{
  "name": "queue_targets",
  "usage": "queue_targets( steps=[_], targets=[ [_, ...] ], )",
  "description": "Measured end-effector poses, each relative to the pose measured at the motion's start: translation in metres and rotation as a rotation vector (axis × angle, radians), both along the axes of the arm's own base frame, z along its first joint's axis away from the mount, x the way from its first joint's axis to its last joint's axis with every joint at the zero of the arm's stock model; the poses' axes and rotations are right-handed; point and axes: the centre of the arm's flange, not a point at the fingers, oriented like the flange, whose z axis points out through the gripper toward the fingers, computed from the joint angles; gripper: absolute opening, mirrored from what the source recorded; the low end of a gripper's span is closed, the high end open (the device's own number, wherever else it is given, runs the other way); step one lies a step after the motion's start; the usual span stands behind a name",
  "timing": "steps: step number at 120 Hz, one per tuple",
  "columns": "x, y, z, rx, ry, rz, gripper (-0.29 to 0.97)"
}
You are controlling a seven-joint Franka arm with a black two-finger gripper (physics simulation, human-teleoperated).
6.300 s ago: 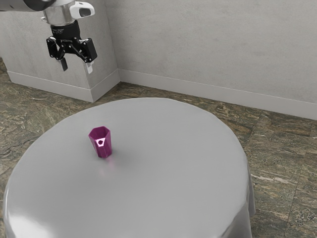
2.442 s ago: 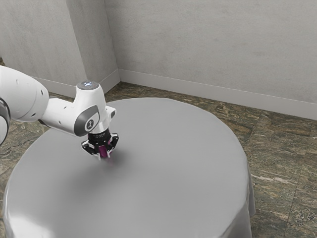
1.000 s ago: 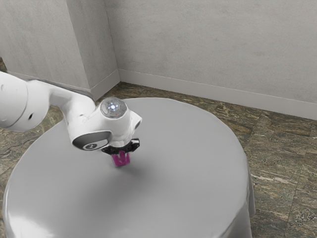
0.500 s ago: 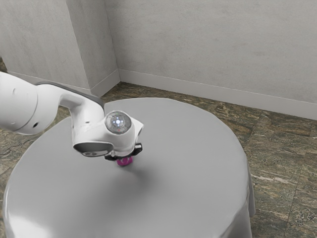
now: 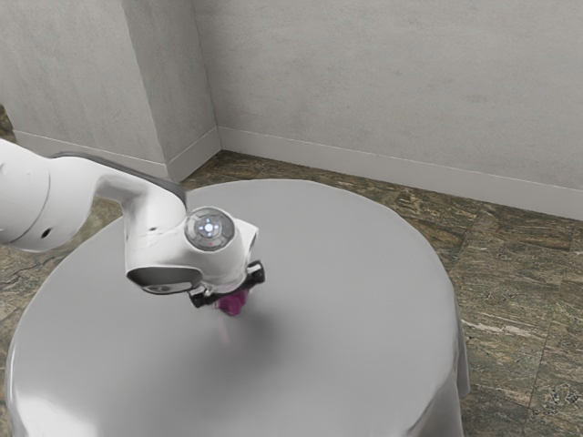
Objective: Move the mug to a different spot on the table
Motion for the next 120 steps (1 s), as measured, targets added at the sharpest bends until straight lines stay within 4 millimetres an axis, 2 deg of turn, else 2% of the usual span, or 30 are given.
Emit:
queue_targets(
  steps=[16,36,48,60,75,81,94,102,110,120],
  targets=[
    [-0.018,-0.001,0.017,-0.043,-0.022,0.013,0.59],
    [-0.025,-0.012,0.062,-0.102,-0.090,0.017,0.64],
    [-0.029,-0.017,0.112,-0.205,-0.100,0.122,0.65],
    [-0.010,-0.012,0.176,-0.310,-0.078,0.248,0.66],
    [0.014,0.024,0.245,-0.415,0.004,0.330,0.67],
    [0.024,0.039,0.265,-0.416,0.042,0.323,0.67],
    [0.037,0.077,0.281,-0.384,0.136,0.253,0.68],
    [0.040,0.096,0.279,-0.355,0.198,0.182,0.68],
    [0.039,0.106,0.275,-0.334,0.254,0.101,0.68],
    [0.037,0.109,0.275,-0.319,0.304,-0.007,0.68]
  ],
)
